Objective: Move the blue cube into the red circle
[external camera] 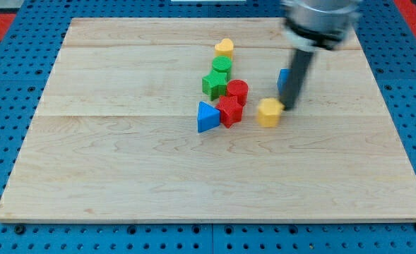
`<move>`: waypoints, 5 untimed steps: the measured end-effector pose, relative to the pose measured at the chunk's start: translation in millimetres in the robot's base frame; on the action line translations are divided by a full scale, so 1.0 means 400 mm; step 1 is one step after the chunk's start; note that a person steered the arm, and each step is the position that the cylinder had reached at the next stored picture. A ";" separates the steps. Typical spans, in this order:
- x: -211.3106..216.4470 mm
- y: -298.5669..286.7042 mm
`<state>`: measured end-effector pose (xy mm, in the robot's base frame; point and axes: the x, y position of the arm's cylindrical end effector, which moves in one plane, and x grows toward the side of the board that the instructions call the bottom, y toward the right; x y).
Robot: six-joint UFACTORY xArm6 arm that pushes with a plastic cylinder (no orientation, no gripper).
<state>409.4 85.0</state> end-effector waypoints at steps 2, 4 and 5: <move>0.014 0.152; -0.162 0.232; -0.162 -0.060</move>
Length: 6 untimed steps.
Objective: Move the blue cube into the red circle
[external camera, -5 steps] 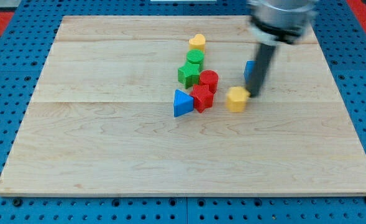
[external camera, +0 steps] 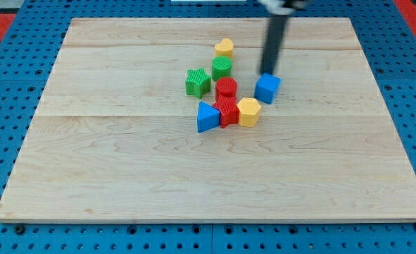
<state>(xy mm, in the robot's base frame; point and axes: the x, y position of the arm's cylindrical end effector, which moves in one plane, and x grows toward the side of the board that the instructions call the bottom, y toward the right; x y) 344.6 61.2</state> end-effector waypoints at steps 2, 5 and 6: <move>-0.065 0.193; 0.068 0.009; -0.053 0.028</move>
